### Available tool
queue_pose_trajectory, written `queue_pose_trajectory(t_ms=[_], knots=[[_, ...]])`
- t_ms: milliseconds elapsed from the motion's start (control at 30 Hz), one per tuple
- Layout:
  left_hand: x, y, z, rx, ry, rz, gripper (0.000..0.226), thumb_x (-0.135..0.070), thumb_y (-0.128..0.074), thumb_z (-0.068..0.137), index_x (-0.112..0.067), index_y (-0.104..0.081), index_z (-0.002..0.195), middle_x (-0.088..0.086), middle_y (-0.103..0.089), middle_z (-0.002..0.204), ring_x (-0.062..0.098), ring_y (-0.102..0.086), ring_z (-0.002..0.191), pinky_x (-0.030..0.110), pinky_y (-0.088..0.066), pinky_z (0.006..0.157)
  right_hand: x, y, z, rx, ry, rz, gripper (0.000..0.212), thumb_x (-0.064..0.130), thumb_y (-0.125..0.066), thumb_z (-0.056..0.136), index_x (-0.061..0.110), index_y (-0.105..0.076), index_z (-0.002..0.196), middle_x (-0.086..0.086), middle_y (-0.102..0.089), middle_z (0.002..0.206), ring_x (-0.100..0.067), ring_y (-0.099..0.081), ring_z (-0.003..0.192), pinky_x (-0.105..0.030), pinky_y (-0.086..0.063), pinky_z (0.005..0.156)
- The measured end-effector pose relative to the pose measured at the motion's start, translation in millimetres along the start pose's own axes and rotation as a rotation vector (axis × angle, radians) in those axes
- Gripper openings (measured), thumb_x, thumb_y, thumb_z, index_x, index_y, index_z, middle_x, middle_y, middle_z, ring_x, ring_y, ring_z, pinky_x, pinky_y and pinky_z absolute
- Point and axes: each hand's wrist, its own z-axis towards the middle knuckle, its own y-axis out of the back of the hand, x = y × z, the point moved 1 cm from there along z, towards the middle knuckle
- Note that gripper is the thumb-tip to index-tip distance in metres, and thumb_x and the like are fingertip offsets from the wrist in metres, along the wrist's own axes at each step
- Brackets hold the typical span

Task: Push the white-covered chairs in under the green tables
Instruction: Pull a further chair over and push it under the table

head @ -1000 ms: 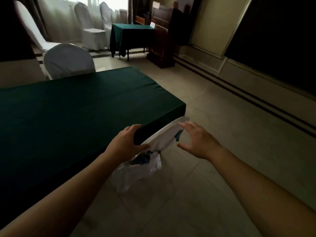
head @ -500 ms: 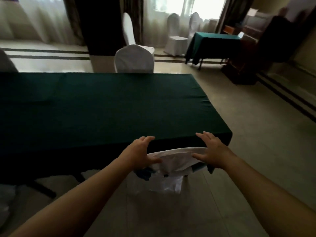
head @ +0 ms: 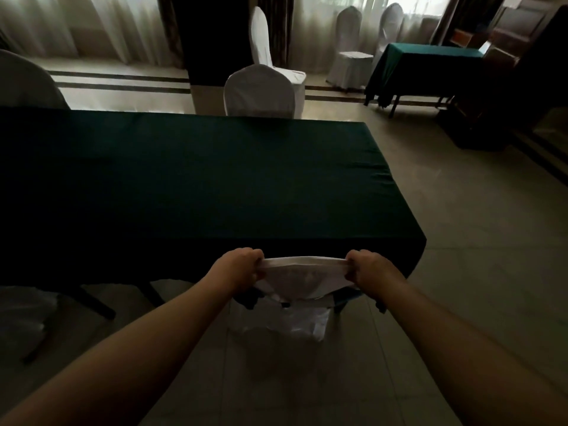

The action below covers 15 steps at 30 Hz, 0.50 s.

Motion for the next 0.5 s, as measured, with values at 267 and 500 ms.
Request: queue_pose_trajectory(t_ms=[267, 500], knots=[[12, -11, -3, -0.029, -0.075, 0.082, 0.028, -0.030, -0.063, 0.087, -0.025, -0.051, 0.111, -0.002, -0.056, 0.104, 0.015, -0.055, 0.089, 0.032, -0.049, 0.077, 4, -9, 0, -0.009, 0.043, -0.098, 0.028, 0.018, -0.065, 0.084, 0.037, -0.045, 0.091, 0.007, -0.047, 0.089, -0.016, -0.047, 0.080, -0.032, -0.041, 0.062], [20, -6, -4, -0.038, -0.125, 0.146, 0.028, -0.030, -0.060, 0.090, -0.022, -0.050, 0.115, -0.001, -0.055, 0.110, 0.016, -0.056, 0.093, 0.028, -0.046, 0.077, 13, -9, 1, -0.013, 0.074, -0.120, 0.034, 0.018, -0.067, 0.082, 0.040, -0.042, 0.087, 0.008, -0.050, 0.088, -0.014, -0.051, 0.079, -0.033, -0.050, 0.066]])
